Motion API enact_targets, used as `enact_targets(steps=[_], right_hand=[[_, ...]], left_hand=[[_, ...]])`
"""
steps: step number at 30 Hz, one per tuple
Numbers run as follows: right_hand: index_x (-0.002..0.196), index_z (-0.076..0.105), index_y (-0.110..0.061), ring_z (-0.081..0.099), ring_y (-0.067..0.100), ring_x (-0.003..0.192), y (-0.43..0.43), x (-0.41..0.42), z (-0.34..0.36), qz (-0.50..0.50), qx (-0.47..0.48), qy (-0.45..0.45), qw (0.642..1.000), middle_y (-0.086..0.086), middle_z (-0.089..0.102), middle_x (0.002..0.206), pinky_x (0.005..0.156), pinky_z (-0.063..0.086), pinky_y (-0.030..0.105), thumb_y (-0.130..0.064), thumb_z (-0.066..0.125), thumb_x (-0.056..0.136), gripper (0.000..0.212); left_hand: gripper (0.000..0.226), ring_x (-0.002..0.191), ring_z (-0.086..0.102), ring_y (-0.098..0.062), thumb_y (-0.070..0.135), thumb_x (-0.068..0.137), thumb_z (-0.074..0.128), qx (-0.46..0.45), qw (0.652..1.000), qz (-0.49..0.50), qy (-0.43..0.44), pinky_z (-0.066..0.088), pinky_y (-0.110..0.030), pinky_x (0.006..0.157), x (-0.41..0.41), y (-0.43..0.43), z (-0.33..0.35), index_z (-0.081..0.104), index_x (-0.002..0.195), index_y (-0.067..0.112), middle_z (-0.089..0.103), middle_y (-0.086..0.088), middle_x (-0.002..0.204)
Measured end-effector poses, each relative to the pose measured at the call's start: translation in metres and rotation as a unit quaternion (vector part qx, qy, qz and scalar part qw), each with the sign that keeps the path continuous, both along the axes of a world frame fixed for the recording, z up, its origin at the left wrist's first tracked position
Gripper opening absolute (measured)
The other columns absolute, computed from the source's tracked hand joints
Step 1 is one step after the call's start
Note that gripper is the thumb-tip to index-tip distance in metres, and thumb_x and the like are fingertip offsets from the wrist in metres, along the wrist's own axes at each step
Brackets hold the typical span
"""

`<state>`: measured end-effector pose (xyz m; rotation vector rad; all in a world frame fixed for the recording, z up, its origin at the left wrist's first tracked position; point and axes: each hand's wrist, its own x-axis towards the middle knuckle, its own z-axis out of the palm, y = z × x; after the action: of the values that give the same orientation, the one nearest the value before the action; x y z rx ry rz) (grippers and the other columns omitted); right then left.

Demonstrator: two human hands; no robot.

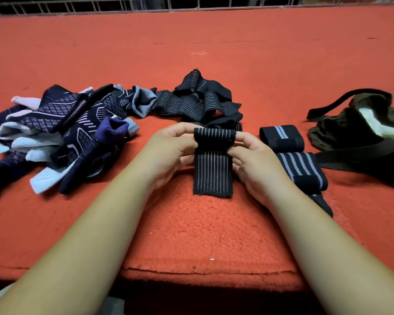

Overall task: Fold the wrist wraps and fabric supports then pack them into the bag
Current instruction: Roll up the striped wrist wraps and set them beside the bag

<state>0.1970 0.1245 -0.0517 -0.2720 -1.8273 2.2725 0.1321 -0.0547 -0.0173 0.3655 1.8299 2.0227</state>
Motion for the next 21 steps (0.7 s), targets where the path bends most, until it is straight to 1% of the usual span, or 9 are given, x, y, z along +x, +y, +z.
enact_targets(steps=[3,6,7,9,12,14,16,19,21], right_hand=[[0.117,0.076,-0.004,0.072,0.018,0.086,0.001,-0.002,0.005,-0.016,-0.077,-0.006,0.997,0.010,0.078,0.102,0.082,0.056,0.031,0.003,0.048,0.100,0.034],[0.114,0.079,-0.001,0.070,0.014,0.077,0.004,-0.001,0.008,-0.022,-0.120,-0.008,0.993,0.007,0.077,0.098,0.072,0.056,0.025,-0.005,0.059,0.097,0.026],[0.114,0.079,-0.001,0.069,0.015,0.079,0.004,-0.001,0.008,-0.023,-0.103,-0.006,0.994,0.006,0.077,0.097,0.072,0.055,0.026,-0.008,0.064,0.097,0.023],[0.111,0.080,-0.008,0.068,0.016,0.084,0.005,-0.002,0.002,-0.023,-0.044,0.001,0.999,0.006,0.077,0.098,0.075,0.054,0.030,-0.009,0.066,0.098,0.020],[0.111,0.081,-0.023,0.069,0.020,0.095,0.006,-0.002,-0.004,-0.029,0.016,0.019,0.999,0.004,0.077,0.105,0.088,0.056,0.045,-0.009,0.069,0.090,0.027],[0.119,0.077,-0.026,0.072,0.017,0.096,0.006,-0.003,-0.005,-0.036,0.016,0.017,0.999,-0.003,0.078,0.103,0.088,0.059,0.039,-0.004,0.069,0.093,0.034],[0.124,0.072,-0.023,0.074,0.016,0.094,0.004,-0.005,-0.005,-0.041,0.001,-0.007,0.999,-0.001,0.079,0.103,0.086,0.058,0.034,-0.007,0.070,0.097,0.031],[0.111,0.079,-0.022,0.077,0.032,0.103,0.000,-0.006,-0.006,-0.023,0.051,-0.052,0.997,0.016,0.079,0.112,0.096,0.060,0.048,-0.035,0.075,0.090,0.025],[0.107,0.079,-0.015,0.079,0.026,0.092,-0.001,-0.004,-0.006,-0.006,0.075,-0.057,0.996,0.011,0.081,0.102,0.081,0.065,0.043,-0.028,0.068,0.101,0.018]], left_hand=[[0.034,0.087,0.073,-0.019,-0.007,0.094,0.047,0.000,0.999,0.030,-0.025,0.063,-0.029,0.084,0.002,0.003,0.002,0.078,0.098,0.006,0.076,-0.008,0.094],[0.026,0.093,0.075,-0.031,0.001,0.094,0.052,0.035,0.995,0.057,-0.075,0.062,-0.044,0.100,0.000,0.006,0.001,0.077,0.101,0.000,0.075,-0.011,0.094],[0.020,0.091,0.076,-0.031,0.005,0.096,0.058,0.032,0.995,0.055,-0.078,0.063,-0.044,0.098,-0.001,0.006,0.001,0.075,0.105,0.003,0.074,-0.010,0.097],[0.013,0.087,0.075,-0.029,0.010,0.099,0.066,0.003,0.997,0.037,-0.067,0.066,-0.036,0.082,0.000,0.004,-0.001,0.070,0.111,0.009,0.073,-0.011,0.105],[0.013,0.103,0.050,-0.036,0.003,0.100,0.066,-0.018,0.995,-0.037,-0.086,0.065,-0.030,0.072,0.003,0.000,-0.001,0.077,0.103,0.009,0.062,-0.022,0.110],[0.019,0.109,0.039,-0.035,0.000,0.099,0.065,-0.023,0.994,-0.064,-0.082,0.064,-0.030,0.072,0.001,-0.001,-0.006,0.082,0.101,0.008,0.058,-0.025,0.112],[0.018,0.100,0.058,-0.035,-0.001,0.098,0.068,-0.034,0.997,-0.033,-0.056,0.063,-0.031,0.071,0.000,-0.001,-0.006,0.078,0.111,0.006,0.070,-0.023,0.109],[0.023,0.085,0.078,-0.023,-0.002,0.097,0.069,-0.037,0.999,0.024,-0.022,0.066,-0.034,0.071,-0.002,-0.001,-0.007,0.070,0.120,0.003,0.080,-0.015,0.105],[0.022,0.084,0.079,-0.021,-0.003,0.097,0.069,-0.038,0.998,0.042,-0.013,0.066,-0.034,0.071,-0.003,-0.001,-0.009,0.069,0.118,0.004,0.082,-0.013,0.103]])
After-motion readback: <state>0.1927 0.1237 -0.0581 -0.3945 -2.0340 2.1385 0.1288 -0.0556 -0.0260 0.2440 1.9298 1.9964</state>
